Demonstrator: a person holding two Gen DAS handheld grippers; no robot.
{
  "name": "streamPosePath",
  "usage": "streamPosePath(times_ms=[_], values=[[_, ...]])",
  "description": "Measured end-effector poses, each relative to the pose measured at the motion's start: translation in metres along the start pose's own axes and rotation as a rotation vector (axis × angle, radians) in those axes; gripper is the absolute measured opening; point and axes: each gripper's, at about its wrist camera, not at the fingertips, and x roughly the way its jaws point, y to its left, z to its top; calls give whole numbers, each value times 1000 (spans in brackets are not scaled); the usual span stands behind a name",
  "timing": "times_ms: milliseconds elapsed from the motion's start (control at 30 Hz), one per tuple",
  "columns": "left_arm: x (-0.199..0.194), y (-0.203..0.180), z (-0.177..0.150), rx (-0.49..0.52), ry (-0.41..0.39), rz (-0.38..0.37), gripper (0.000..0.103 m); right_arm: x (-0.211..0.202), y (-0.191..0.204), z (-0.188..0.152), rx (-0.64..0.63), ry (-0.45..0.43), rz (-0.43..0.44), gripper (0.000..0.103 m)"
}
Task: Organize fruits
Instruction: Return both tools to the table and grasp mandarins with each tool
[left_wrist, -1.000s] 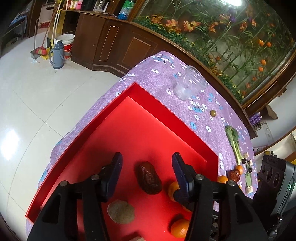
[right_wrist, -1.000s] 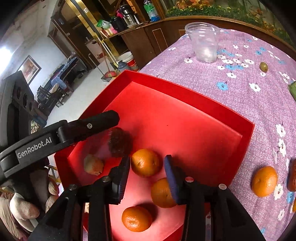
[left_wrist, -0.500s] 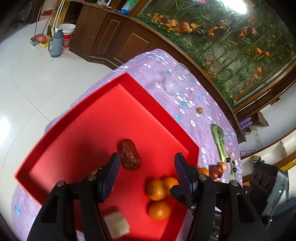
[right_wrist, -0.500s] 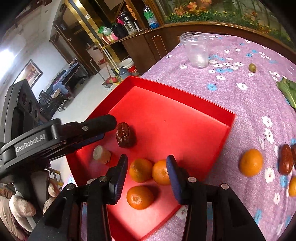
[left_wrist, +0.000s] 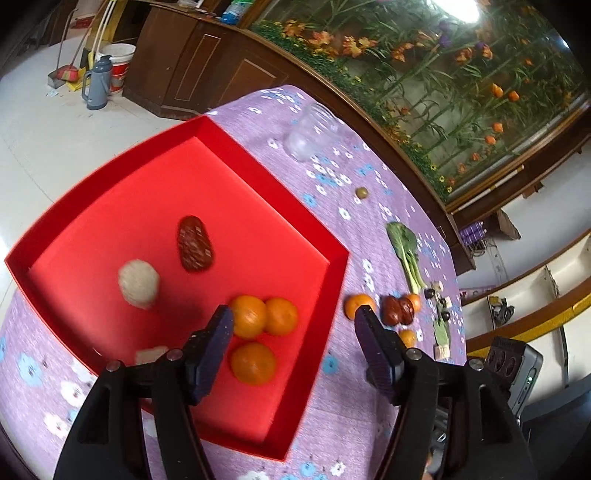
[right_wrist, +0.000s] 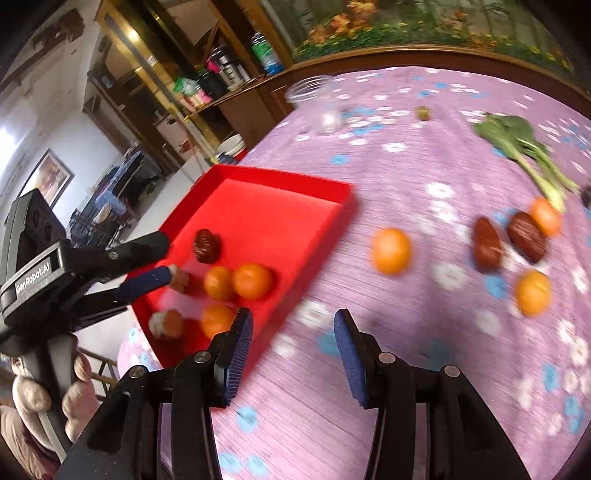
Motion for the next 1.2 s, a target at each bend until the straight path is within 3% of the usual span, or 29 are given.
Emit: streamPosePath(times_ms=[300, 433, 733, 900, 1067, 1200], values=[[15, -55, -23, 114, 28, -6, 71, -66, -96, -28, 176, -84, -76, 53], [26, -77, -34, 178, 49, -5, 71, -81, -120, -34, 218, -110, -93, 53], [77, -112, -40, 307, 96, 34, 71, -76, -136, -29, 215, -137, -107, 53], [118, -121, -33, 383, 122, 107, 70, -62, -135, -15, 197, -146, -123, 53], [146, -126, -30, 443, 145, 157, 57, -47, -134, -3, 166, -145, -146, 53], [160, -125, -28, 466, 141, 203, 55, -34, -131, 2, 128, -131, -167, 53]])
